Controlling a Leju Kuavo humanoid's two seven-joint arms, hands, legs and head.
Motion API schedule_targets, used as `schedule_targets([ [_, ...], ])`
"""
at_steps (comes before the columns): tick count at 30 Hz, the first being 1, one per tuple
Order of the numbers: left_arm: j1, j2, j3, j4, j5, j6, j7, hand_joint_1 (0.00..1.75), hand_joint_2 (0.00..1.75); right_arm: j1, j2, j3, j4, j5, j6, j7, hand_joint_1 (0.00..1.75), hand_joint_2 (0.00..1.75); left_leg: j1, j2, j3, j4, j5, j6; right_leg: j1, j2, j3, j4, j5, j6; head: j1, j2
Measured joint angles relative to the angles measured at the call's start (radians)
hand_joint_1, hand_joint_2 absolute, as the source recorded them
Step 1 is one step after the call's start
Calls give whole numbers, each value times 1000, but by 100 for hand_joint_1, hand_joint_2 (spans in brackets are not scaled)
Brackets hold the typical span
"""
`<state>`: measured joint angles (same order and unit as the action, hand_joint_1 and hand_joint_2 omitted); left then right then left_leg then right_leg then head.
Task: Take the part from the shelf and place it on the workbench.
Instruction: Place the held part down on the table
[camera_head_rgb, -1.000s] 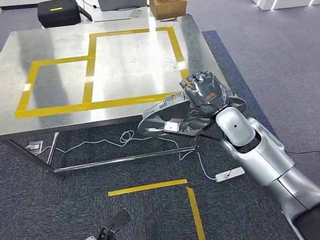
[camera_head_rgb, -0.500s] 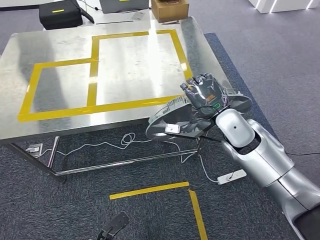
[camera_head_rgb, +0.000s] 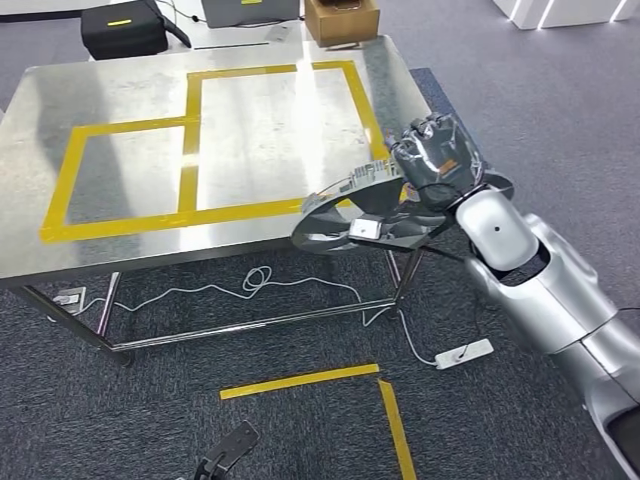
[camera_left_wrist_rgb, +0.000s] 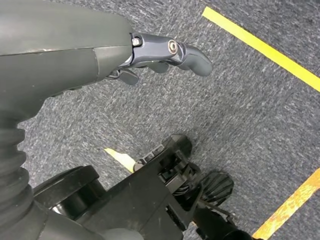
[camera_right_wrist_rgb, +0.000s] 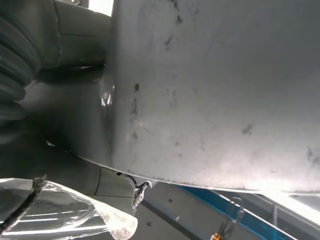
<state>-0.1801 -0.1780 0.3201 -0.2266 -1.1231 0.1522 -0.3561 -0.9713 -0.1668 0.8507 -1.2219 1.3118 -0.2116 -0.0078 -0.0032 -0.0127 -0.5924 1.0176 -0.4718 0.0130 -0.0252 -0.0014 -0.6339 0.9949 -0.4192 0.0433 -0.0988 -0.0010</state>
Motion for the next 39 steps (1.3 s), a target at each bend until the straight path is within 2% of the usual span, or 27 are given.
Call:
schedule_targets([
  [10, -2, -11, 0, 0, 18, 6, 0, 0, 175, -124, -71, -36, 20, -11, 51, -30, 154, 175, 0, 2, 1, 0, 1, 1, 0, 2, -2, 3, 0, 1, 0, 0],
  [15, -4, -16, -1, 0, 27, 6, -2, 0, 175, -205, -79, -36, 39, -21, 79, -45, 154, 175, 0, 2, 1, 0, 1, 1, 0, 2, -2, 4, 0, 1, 0, 0],
  [19, -6, -17, -2, 0, 32, 6, -5, 0, 175, -229, -80, -35, 48, -30, 81, -46, 154, 175, 1, 2, 1, 0, 1, 1, 0, 2, -3, 5, 0, 0, 0, 0],
  [23, -6, -19, -2, 0, 51, 12, -8, 0, 175, -250, -88, -35, 59, -103, 108, -71, 154, 175, 0, 2, 1, 0, 1, 1, 0, 2, -3, 5, 0, 0, 0, 0],
  [28, -4, -21, -3, 0, 69, 23, -7, 0, 175, -315, -124, -36, 90, -229, 169, -131, 154, 175, 0, 0, 0, 0, 2, 1, 0, 0, -3, 5, 0, 1, 0, 0],
  [39, -4, -37, -16, 0, 85, 22, 3, 0, 175, -378, -139, -10, 179, -273, 176, -162, 154, 175, 0, 0, 0, 0, 2, 2, 0, 0, -3, 5, 0, 1, 0, 0],
])
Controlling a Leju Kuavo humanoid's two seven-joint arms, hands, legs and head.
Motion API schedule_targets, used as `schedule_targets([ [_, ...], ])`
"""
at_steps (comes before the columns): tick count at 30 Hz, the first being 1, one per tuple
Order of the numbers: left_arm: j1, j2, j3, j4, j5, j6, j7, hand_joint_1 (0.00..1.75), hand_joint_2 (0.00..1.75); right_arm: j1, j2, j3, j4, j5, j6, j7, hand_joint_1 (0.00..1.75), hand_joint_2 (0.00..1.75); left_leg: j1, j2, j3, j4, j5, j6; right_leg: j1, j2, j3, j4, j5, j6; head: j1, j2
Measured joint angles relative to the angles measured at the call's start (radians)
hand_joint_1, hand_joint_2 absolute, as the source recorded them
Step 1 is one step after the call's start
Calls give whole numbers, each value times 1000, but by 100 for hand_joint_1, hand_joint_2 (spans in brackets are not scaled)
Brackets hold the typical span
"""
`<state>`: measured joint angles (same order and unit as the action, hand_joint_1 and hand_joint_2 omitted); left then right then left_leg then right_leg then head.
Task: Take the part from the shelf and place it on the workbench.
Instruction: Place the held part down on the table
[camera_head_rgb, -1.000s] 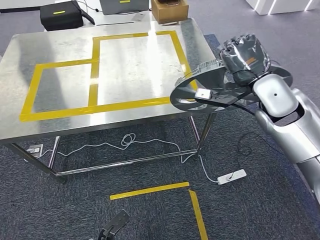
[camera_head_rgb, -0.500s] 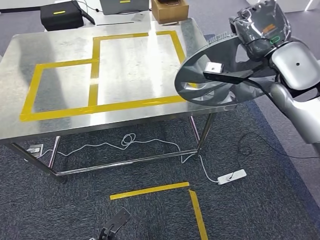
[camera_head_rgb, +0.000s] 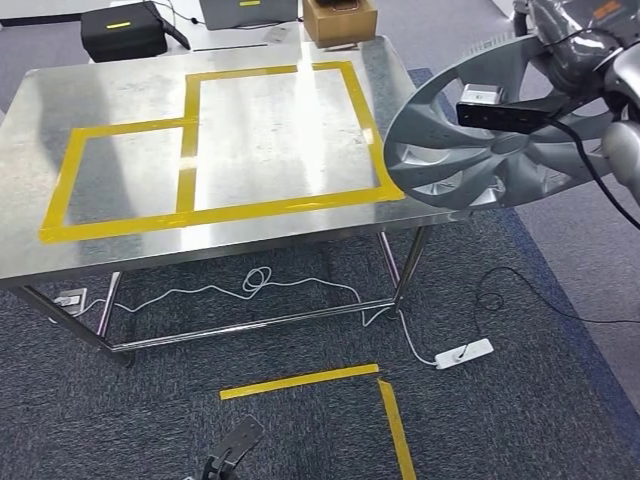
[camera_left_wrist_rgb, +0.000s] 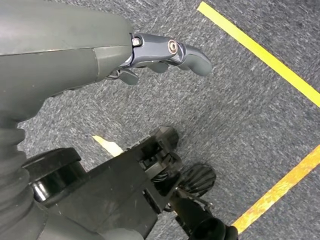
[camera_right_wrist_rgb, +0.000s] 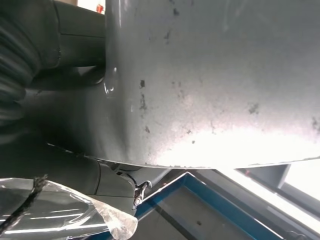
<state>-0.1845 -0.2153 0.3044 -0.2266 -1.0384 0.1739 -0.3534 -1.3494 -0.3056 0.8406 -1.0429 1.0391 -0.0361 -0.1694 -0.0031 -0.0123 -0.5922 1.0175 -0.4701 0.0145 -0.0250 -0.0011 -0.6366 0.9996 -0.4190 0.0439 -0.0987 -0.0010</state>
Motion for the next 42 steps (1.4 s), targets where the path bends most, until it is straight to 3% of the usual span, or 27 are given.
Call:
schedule_targets([
  [15, 1, -8, -16, 0, 3, -26, 21, 0, 175, -27, 48, 69, 30, -12, -5, -8, 154, 175, -2, 0, -1, 2, 0, 1, -2, -1, -1, 1, 1, 2, 0, 0],
  [18, 1, -6, -24, 0, 5, -36, 18, 0, 175, -31, 48, 76, 30, -16, -5, -7, 154, 175, -7, 0, -2, 6, -3, 8, -7, -1, 0, -1, 2, 9, -1, 0],
  [21, 1, -4, -27, 0, 6, -43, 14, 0, 175, -35, 46, 76, 30, -18, -5, -7, 154, 175, -8, 1, 1, -3, -2, 24, -8, 0, 0, 6, 10, 23, 0, 0],
  [22, 1, -4, -27, 0, 6, -43, 13, 0, 175, -37, 44, 76, 30, -18, -5, -7, 154, 175, -7, 2, 6, -10, -1, 31, -9, 0, -6, 16, 8, 27, 1, 0],
  [24, 0, -5, -28, -1, 6, -45, 11, 0, 175, -46, 40, 77, 30, -19, -5, -6, 154, 175, -5, 5, 19, -18, -1, 42, -9, 1, -45, 75, -23, 28, 7, 0],
  [27, -1, -8, -31, -1, 5, -48, 11, 0, 175, -56, 34, 79, 29, -21, -4, -4, 154, 175, -5, 6, 28, -19, -8, 48, -8, 1, -143, 248, -88, 32, 11, 0],
  [28, 0, -8, -32, -1, 5, -48, 12, 0, 175, -56, 31, 80, 29, -21, -3, -4, 154, 175, -4, 5, 33, -18, -12, 48, -9, 1, -161, 273, -89, 34, 11, 0],
  [29, 2, -8, -33, -1, 4, -48, 12, 0, 175, -56, 29, 81, 29, -21, -2, -4, 154, 175, -2, 3, 39, -17, -18, 44, -10, 0, -162, 262, -70, 34, 11, 0],
  [31, 3, -9, -35, -1, 3, -47, 13, 0, 175, -56, 27, 83, 28, -22, -1, -4, 154, 175, 3, 2, 56, -14, -36, 32, -13, 0, -115, 149, 4, 38, 11, 0],
  [32, 2, -9, -36, -1, 3, -46, 14, 0, 175, -58, 24, 84, 28, -23, 0, -4, 154, 175, 4, 1, 63, -11, -45, 24, -12, 1, -88, 90, 25, 39, 12, 0],
  [34, 0, -10, -38, -1, 3, -45, 18, 0, 175, -61, 20, 87, 27, -24, 1, -4, 154, 175, 5, 2, 67, -8, -59, 10, -5, 3, -53, 29, 18, 24, 12, 0],
  [36, -2, -11, -42, -2, 2, -44, 20, 0, 175, -57, 14, 91, 26, -25, 3, -3, 154, 175, 4, 2, 70, -6, -64, -2, -2, 3, -38, 23, -1, -2, 11, 0],
  [37, -2, -11, -45, -2, 2, -43, 20, 0, 175, -53, 12, 91, 26, -25, 4, -3, 154, 175, 3, 3, 65, 8, -58, -6, -3, 3, -34, 22, -2, -9, 8, 0],
  [38, -2, -11, -47, -3, 2, -42, 21, 0, 175, -49, 10, 92, 26, -25, 4, -2, 154, 175, 4, 3, 47, 42, -49, -11, -5, 3, -24, 20, -8, -16, 9, 0],
  [40, -2, -11, -50, -3, 2, -41, 21, 0, 175, -36, 8, 94, 26, -25, 4, -2, 154, 175, 5, 5, -24, 156, -44, -16, -6, 4, 3, 11, -24, -25, 7, 0],
  [42, 3, -11, -51, -3, -1, -40, 26, 0, 175, -13, 8, 98, 27, -25, 4, -3, 154, 175, 5, 5, -95, 252, -94, -17, -3, 5, 37, 3, -43, -30, 8, 0],
])
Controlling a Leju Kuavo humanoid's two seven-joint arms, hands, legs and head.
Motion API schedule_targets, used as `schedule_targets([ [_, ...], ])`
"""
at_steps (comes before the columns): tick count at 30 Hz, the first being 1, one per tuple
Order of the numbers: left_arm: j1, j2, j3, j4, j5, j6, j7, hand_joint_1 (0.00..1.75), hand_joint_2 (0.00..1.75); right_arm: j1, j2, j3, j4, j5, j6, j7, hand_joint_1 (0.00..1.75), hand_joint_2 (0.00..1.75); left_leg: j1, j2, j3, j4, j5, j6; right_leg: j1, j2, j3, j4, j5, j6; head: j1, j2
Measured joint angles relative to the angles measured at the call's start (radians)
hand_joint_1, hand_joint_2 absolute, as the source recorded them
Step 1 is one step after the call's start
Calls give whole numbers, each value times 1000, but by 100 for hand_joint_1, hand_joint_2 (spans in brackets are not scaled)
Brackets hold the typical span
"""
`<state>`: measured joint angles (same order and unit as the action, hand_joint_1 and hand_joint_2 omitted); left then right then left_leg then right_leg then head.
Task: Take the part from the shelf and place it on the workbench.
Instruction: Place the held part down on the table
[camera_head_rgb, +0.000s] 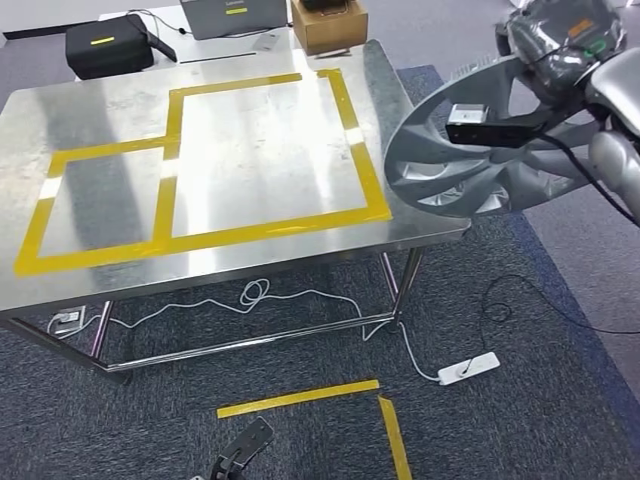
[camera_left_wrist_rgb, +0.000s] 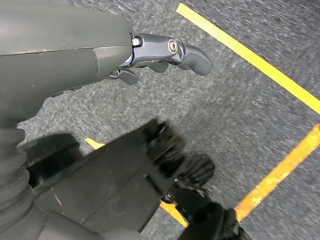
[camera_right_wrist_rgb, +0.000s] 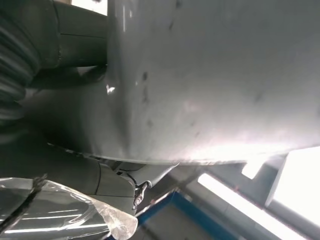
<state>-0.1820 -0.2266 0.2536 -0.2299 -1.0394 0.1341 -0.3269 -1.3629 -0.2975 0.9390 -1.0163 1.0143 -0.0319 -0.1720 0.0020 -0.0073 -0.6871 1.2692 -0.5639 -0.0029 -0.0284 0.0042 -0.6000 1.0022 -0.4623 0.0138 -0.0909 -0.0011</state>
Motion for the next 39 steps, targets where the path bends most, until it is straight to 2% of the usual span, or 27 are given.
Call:
schedule_targets([
  [2, 3, 0, -3, 0, -9, 4, 22, 0, 175, 15, 0, 2, 1, 0, 0, 0, 154, 175, -3, 0, -42, 7, -44, 4, 4, 2, 34, -3, -23, -2, 0, 0],
  [3, 4, 1, -5, 0, -15, 6, 36, 0, 175, 16, 0, 2, 0, 0, 0, 0, 154, 175, -5, 0, -50, -27, -34, 10, 8, 3, 52, -4, -37, -2, 0, 0],
  [4, 5, 1, -8, 0, -20, 7, 49, 0, 175, 13, 0, 2, 0, -1, 0, 0, 154, 175, -8, 0, -50, -80, 9, 20, 11, 4, 71, -4, -52, -2, 0, 0],
  [5, 6, 4, -10, 0, -24, 6, 61, 0, 175, 11, 0, 2, 0, -1, 0, 2, 154, 175, -15, -1, -46, -145, 87, 35, 13, 4, 86, -6, -67, -1, 1, 0],
  [6, 6, 6, -13, 0, -26, 6, 69, 0, 175, 8, 2, 3, -1, -1, -1, 3, 154, 175, -22, -1, -42, -195, 150, 50, 15, 7, 101, -8, -80, 2, 4, 0],
  [7, 6, 8, -17, 0, -28, 6, 77, 0, 175, 6, 3, 3, -2, -1, -2, 5, 154, 175, -30, -1, -35, -233, 199, 62, 16, 8, 112, -12, -92, 7, 6, 0],
  [8, 5, 11, -21, 0, -29, 7, 83, 0, 175, 4, 4, 4, -3, -1, -3, 8, 154, 175, -36, 0, -29, -252, 221, 71, 14, 8, 120, -14, -98, 13, 8, 0],
  [9, 1, 12, -24, -1, -29, 9, 87, 0, 175, 2, 6, 5, -5, -1, -4, 10, 154, 175, -38, 1, -20, -255, 209, 75, 14, 9, 128, -16, -99, 21, 9, 0],
  [11, -7, 13, -28, -3, -29, 15, 93, 0, 175, -2, 6, 3, -10, -4, -7, 14, 154, 175, -34, 1, 5, -277, 204, 79, 10, 6, 114, 11, -91, 31, 8, 0],
  [13, -15, 12, -30, -5, -29, 24, 102, 0, 175, -5, 4, 2, -15, -7, -9, 17, 154, 175, -28, 0, 29, -292, 195, 80, 8, 5, 50, 108, -94, 38, 9, 0],
  [15, -18, 10, -34, -5, -29, 28, 112, 0, 175, 6, 1, 2, -16, -9, -9, 17, 154, 175, -23, -1, 50, -294, 177, 79, 7, 4, -31, 217, -136, 50, 10, 0],
  [17, -14, 8, -37, -5, -29, 26, 117, 0, 175, 26, -5, 2, -17, -10, -8, 16, 154, 175, -17, -5, 71, -293, 156, 74, 1, 3, -88, 246, -173, 63, 11, 0],
  [18, -11, 7, -39, -5, -29, 26, 119, 0, 175, 33, -8, 2, -17, -10, -8, 16, 154, 175, -14, -8, 80, -291, 145, 70, -2, 3, -100, 220, -159, 68, 11, 0],
  [19, -8, 7, -41, -5, -29, 26, 120, 0, 175, 35, -9, 2, -17, -11, -8, 16, 154, 175, -11, -11, 88, -288, 135, 65, -5, 1, -103, 167, -113, 71, 11, 0],
  [20, -6, 6, -44, -5, -29, 26, 122, 0, 175, 36, -11, 2, -17, -12, -8, 16, 154, 175, -8, -12, 94, -282, 124, 58, -7, -3, -100, 103, -47, 73, 12, 0],
  [21, -5, 6, -46, -5, -29, 27, 124, 0, 175, 37, -14, 3, -18, -12, -8, 16, 154, 175, -6, -14, 96, -274, 114, 51, -6, -5, -96, 49, 2, 71, 12, 0],
  [22, -5, 6, -48, -5, -28, 27, 125, 0, 175, 38, -16, 3, -18, -13, -8, 17, 154, 175, -6, -16, 95, -265, 104, 44, -4, -6, -89, 16, 39, 62, 14, 0],
  [23, -4, 5, -49, -5, -28, 27, 126, 0, 175, 39, -18, 4, -18, -13, -8, 17, 154, 175, -6, -18, 93, -256, 95, 38, -2, -6, -88, 6, 51, 51, 15, 0],
  [25, -5, 6, -50, -6, -28, 28, 127, 0, 175, 39, -21, 2, -21, -14, -8, 19, 154, 175, -8, -19, 94, -252, 79, 25, -1, -5, -80, 15, 44, 29, 16, 0],
  [27, -7, 6, -51, -6, -28, 30, 127, 0, 175, 41, -25, -2, -24, -15, -9, 23, 154, 175, -9, -14, 94, -232, 56, 14, -7, -5, -66, 11, 39, 21, 13, 0],
  [29, -9, 6, -51, -7, -27, 31, 127, 0, 175, 55, -28, -1, -25, -15, -10, 25, 154, 175, -7, -7, 63, -137, 7, 8, -9, -4, -44, 5, 32, 14, 8, 0],
  [31, -8, 7, -51, -7, -27, 31, 127, 0, 175, 77, -31, 1, -25, -15, -11, 26, 154, 175, -5, -6, 9, -19, -38, 4, -6, -2, -26, 4, 21, 8, 7, 0],
  [32, -8, 7, -51, -7, -27, 31, 127, 0, 175, 85, -32, 2, -25, -15, -11, 26, 154, 175, -5, -6, -9, 9, -38, 4, -5, -1, -20, 4, 15, 7, 7, 0],
  [33, -8, 7, -51, -7, -26, 31, 127, 0, 175, 88, -32, 1, -26, -15, -11, 26, 154, 175, -5, -6, -14, 2, -16, 5, -4, 0, -14, 5, 11, 6, 7, 0],
  [36, -9, 9, -51, -7, -23, 37, 129, 0, 175, 66, -35, -1, -31, -16, -12, 27, 154, 175, -8, -5, 22, -158, 119, 20, -2, 5, -1, 3, 1, 7, 8, 0],
  [37, -9, 10, -51, -7, -21, 39, 129, 0, 175, 56, -37, -2, -31, -17, -13, 28, 154, 175, -11, -5, 37, -203, 143, 26, -2, 6, 1, 0, 1, 9, 7, 0],
  [39, -10, 12, -51, -7, -20, 41, 130, 0, 175, 43, -46, -3, -33, -18, -14, 28, 154, 175, -17, -5, 50, -234, 145, 34, -3, 7, -1, -4, 2, 19, 4, 0],
])
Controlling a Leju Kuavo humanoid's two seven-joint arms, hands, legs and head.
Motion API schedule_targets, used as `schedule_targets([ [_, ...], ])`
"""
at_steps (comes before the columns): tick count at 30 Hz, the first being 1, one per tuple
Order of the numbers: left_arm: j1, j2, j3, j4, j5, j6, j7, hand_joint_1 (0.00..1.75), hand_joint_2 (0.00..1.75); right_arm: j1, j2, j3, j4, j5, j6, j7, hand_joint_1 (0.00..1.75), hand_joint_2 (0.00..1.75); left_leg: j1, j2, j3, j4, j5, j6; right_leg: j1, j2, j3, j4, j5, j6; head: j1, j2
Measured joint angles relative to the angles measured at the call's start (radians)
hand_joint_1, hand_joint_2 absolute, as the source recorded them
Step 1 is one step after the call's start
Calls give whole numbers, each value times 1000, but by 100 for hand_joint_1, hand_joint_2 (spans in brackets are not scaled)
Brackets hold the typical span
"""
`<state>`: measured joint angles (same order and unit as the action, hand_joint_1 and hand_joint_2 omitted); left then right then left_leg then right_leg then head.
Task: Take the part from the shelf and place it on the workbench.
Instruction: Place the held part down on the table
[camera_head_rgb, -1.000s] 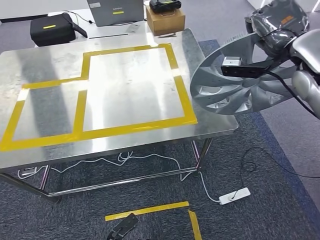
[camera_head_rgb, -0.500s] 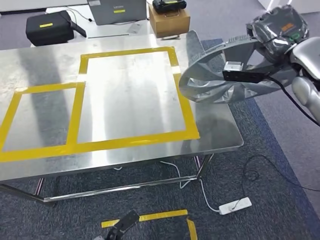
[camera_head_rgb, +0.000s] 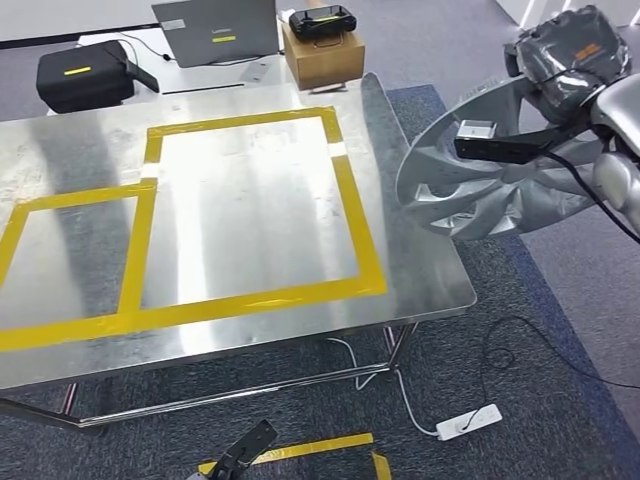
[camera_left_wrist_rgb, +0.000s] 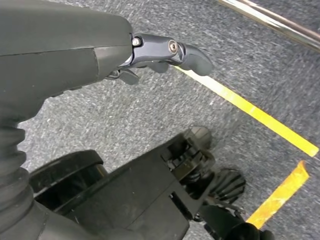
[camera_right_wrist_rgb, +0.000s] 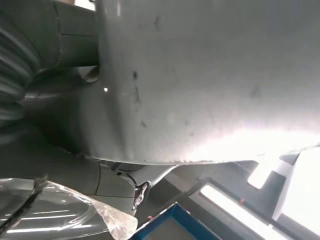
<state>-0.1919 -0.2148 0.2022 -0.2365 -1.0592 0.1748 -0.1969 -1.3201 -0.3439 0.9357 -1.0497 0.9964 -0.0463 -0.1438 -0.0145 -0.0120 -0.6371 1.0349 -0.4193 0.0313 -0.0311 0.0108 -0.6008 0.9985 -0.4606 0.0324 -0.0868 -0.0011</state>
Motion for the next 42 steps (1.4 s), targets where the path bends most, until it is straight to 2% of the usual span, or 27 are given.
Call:
schedule_targets([
  [2, -1, 1, 0, 0, 1, 1, 0, 0, 175, -3, -10, -4, -2, 0, 0, 0, 154, 175, 1, 1, 13, -26, -4, 7, 1, -2, -6, 1, -4, 12, -2, 0],
  [4, -3, 1, 0, 0, 2, 2, 0, 0, 175, -8, -19, -11, -4, -3, -2, 1, 154, 175, 5, 4, 25, -50, -3, 13, 2, -4, -34, 47, -34, 19, 0, 0],
  [6, -4, -1, -1, 0, 2, 2, 0, 0, 175, -8, -23, -15, -5, -6, -6, 2, 154, 175, 6, 4, 27, -54, -4, 18, 2, -5, -92, 167, -88, 21, 2, 0],
  [7, -4, -1, -2, 0, 2, 2, 0, 0, 175, -4, -25, -16, -5, -8, -8, 2, 154, 175, 5, 4, 28, -51, -5, 20, 2, -5, -122, 229, -108, 23, 2, 0],
  [8, -4, -1, -2, 0, 2, 1, 1, 0, 175, 3, -27, -16, -5, -8, -9, 2, 154, 175, 5, 4, 28, -48, -8, 22, 1, -5, -142, 266, -112, 25, 3, 0],
  [9, -4, -1, -2, 0, 2, 1, 2, 0, 175, 9, -28, -16, -5, -8, -10, 3, 154, 175, 5, 3, 28, -44, -10, 22, 0, -6, -146, 267, -97, 27, 3, 0],
  [10, -4, -1, -3, 0, 2, 1, 3, 0, 175, 14, -28, -16, -5, -7, -13, 4, 154, 175, 5, 2, 28, -38, -13, 21, 0, -7, -132, 232, -67, 28, 3, 0],
  [11, -5, -1, -4, 0, 1, 0, 4, 0, 175, 16, -28, -16, -6, -5, -16, 6, 154, 175, 6, 1, 28, -31, -19, 18, -1, -9, -104, 170, -32, 29, 3, 0],
  [13, -6, 0, -6, 0, 1, -1, 4, 0, 175, 16, -25, -16, -9, 1, -25, 10, 154, 175, 3, -1, 21, -12, -29, 7, 1, -10, -47, 67, 1, 27, 5, 0],
  [15, -7, 0, -6, 0, 1, -2, 5, 0, 175, 19, -21, -16, -11, 6, -31, 14, 154, 175, 1, -3, 11, 0, -32, -2, 4, -8, -29, 41, -5, 18, 5, 0],
  [18, -6, 1, -8, 0, -3, -4, 9, 0, 175, 32, 1, -19, -12, 17, -38, 30, 154, 175, 2, -2, 3, 14, -42, -15, 2, -8, -31, 37, 0, -1, 3, 0],
  [20, -8, 2, -14, 0, -7, -10, 12, 0, 175, 47, 39, -21, -13, 36, -48, 52, 154, 175, 6, 0, -28, 88, -87, -29, -2, -6, -29, 33, 3, -12, 1, 0],
  [22, -10, 3, -22, 0, -12, -22, 13, 0, 175, 74, 100, -20, -14, 64, -50, 85, 154, 175, 13, 2, -82, 214, -141, -41, -1, -1, -28, 32, 3, -17, -1, 0],
  [23, -11, 3, -25, 0, -15, -30, 14, 0, 175, 91, 136, -19, -14, 78, -49, 103, 154, 175, 15, 2, -102, 258, -153, -43, 0, 2, -28, 32, 4, -18, 0, 0],
  [24, -12, 4, -29, 0, -18, -36, 14, 0, 175, 110, 177, -16, -15, 89, -48, 118, 154, 175, 16, 3, -108, 269, -148, -43, 1, 6, -28, 32, 4, -19, -1, 0],
  [25, -14, 4, -31, 0, -20, -42, 14, 0, 175, 127, 220, -13, -16, 96, -47, 129, 154, 175, 16, 3, -96, 243, -125, -41, 2, 9, -28, 32, 4, -19, -1, 0],
  [26, -18, 4, -35, 0, -22, -47, 14, 0, 175, 139, 259, -9, -17, 102, -47, 136, 154, 175, 15, 3, -69, 186, -92, -35, 3, 12, -27, 32, 4, -20, -2, 0],
  [28, -27, 4, -42, 0, -25, -53, 14, 0, 175, 151, 325, -2, -22, 108, -45, 145, 154, 175, 7, 6, -8, 55, -39, -14, 6, 10, -27, 32, 4, -19, -1, 0],
  [30, -34, 4, -48, 0, -28, -56, 14, 0, 175, 156, 371, 3, -24, 110, -38, 146, 154, 175, 0, 7, 18, -4, -28, 0, 7, 1, -30, 31, 5, -13, -2, 0],
  [32, -35, 3, -51, 0, -30, -58, 15, 0, 175, 161, 408, 8, -25, 110, -29, 142, 154, 175, 1, 4, 21, -17, -24, 2, 8, -6, -31, 27, 6, -2, -3, 0],
  [34, -36, 2, -52, 0, -31, -58, 17, 0, 175, 165, 433, 11, -28, 110, -23, 136, 154, 175, 6, 4, 28, -36, -14, 5, 10, -8, -43, 46, -13, 6, 0, 0],
  [35, -37, 1, -54, 0, -31, -59, 17, 0, 175, 166, 442, 14, -30, 110, -20, 134, 154, 175, 9, 5, 31, -43, -9, 8, 11, -8, -62, 85, -37, 9, 1, 0],
  [37, -37, -2, -56, 0, -33, -60, 19, 0, 175, 172, 455, 20, -31, 110, -16, 130, 154, 175, 7, 6, 31, -44, -8, 12, 11, -8, -119, 210, -96, 13, 2, 0],
  [38, -36, -2, -57, 0, -33, -61, 19, 0, 175, 178, 460, 24, -32, 110, -15, 128, 154, 175, 6, 6, 31, -44, -9, 13, 11, -9, -144, 265, -113, 15, 2, 0],
  [39, -34, -3, -57, 0, -33, -62, 20, 0, 175, 182, 464, 26, -33, 110, -15, 126, 154, 175, 5, 5, 31, -43, -9, 14, 11, -9, -155, 290, -114, 16, 2, 0],
  [40, -33, -3, -57, 0, -33, -62, 20, 0, 175, 184, 468, 29, -35, 109, -14, 124, 154, 175, 4, 4, 31, -42, -10, 14, 11, -9, -147, 274, -96, 16, 3, 0],
  [42, -31, -4, -58, 0, -33, -63, 20, 0, 175, 184, 475, 30, -39, 109, -14, 121, 154, 175, 3, 1, 32, -37, -14, 12, 12, -9, -86, 151, -34, 10, 3, 0],
])
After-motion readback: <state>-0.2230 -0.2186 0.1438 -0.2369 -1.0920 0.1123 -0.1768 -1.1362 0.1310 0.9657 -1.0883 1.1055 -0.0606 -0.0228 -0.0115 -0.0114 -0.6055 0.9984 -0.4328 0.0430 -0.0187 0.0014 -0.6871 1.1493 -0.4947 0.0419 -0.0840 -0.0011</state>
